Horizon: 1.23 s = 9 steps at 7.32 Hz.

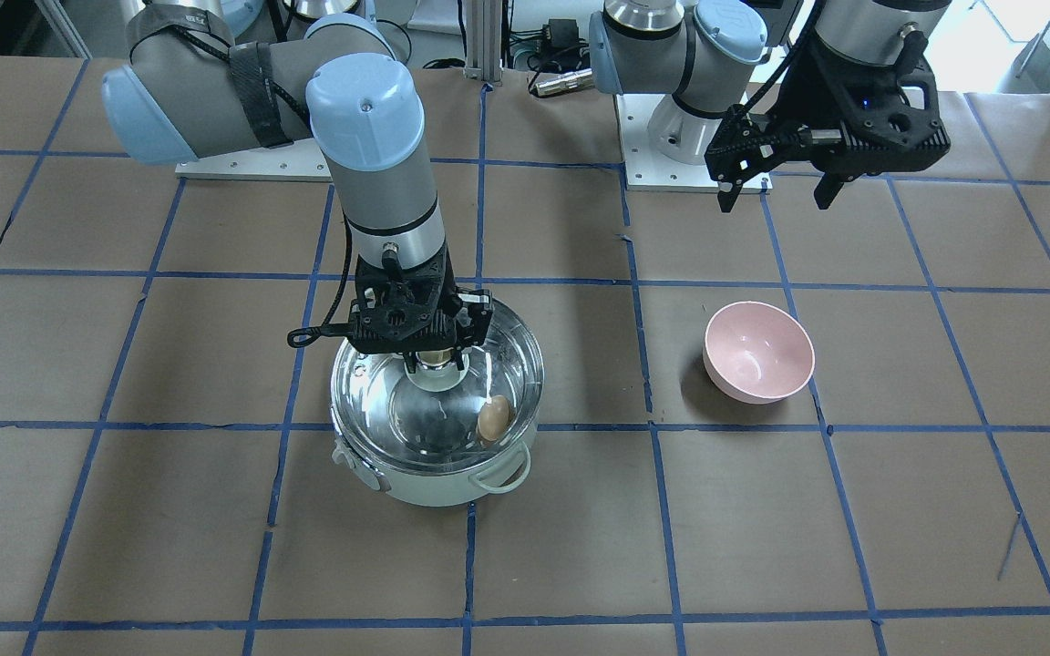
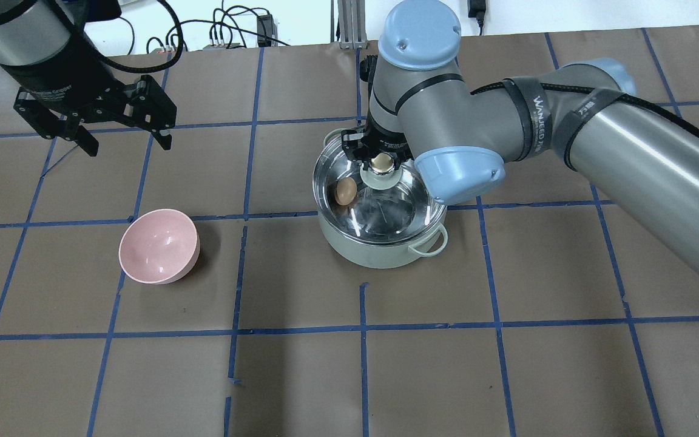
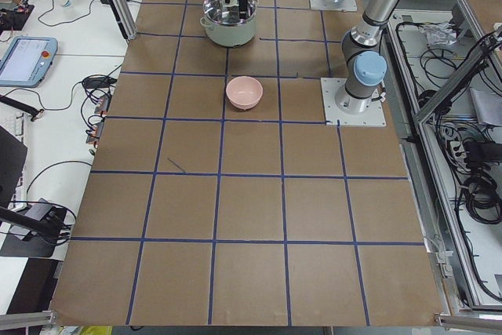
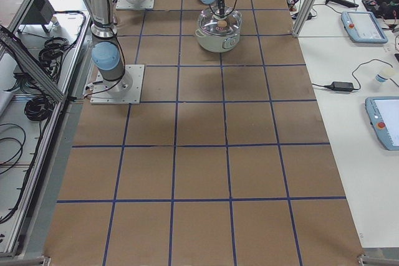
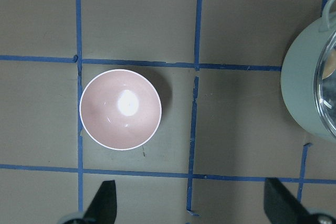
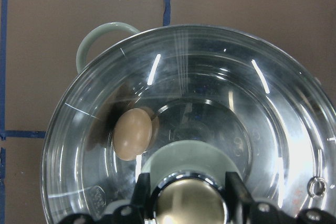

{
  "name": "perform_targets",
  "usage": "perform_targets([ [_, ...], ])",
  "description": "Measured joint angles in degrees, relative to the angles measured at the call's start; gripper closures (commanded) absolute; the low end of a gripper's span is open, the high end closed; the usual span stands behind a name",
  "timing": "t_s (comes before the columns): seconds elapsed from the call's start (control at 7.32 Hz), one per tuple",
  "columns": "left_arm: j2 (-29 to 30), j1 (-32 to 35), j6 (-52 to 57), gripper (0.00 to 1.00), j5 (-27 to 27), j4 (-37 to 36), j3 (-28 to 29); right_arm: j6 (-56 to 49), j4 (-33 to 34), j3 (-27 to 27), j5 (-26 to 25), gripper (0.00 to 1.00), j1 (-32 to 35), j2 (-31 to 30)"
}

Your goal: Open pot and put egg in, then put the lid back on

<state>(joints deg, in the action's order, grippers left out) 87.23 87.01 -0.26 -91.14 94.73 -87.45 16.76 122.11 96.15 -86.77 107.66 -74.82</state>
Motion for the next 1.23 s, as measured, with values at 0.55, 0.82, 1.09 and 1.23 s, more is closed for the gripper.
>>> perform_targets([
  [0.55, -0.04, 0.05, 0.00, 0.00, 0.00, 0.02, 0.00, -0.07, 0.05, 0.01, -0.36, 0.40, 0.00, -0.07],
  [0.82, -0.04, 0.08, 0.00, 0.00, 0.00, 0.02, 0.00, 0.58, 0.15, -0.08, -0.34, 0.37, 0.02, -0.07],
  [1.09, -0.04, 0.08, 0.00, 0.00, 0.00, 0.02, 0.00, 1.05, 0.30, -0.42, -0.15, 0.12, -0.04, -0.10],
  [1.23, -0.04, 0.08, 0.00, 0.00, 0.00, 0.00, 0.00, 1.07, 0.61, -0.74, -0.28, 0.08, -0.29, -0.20],
])
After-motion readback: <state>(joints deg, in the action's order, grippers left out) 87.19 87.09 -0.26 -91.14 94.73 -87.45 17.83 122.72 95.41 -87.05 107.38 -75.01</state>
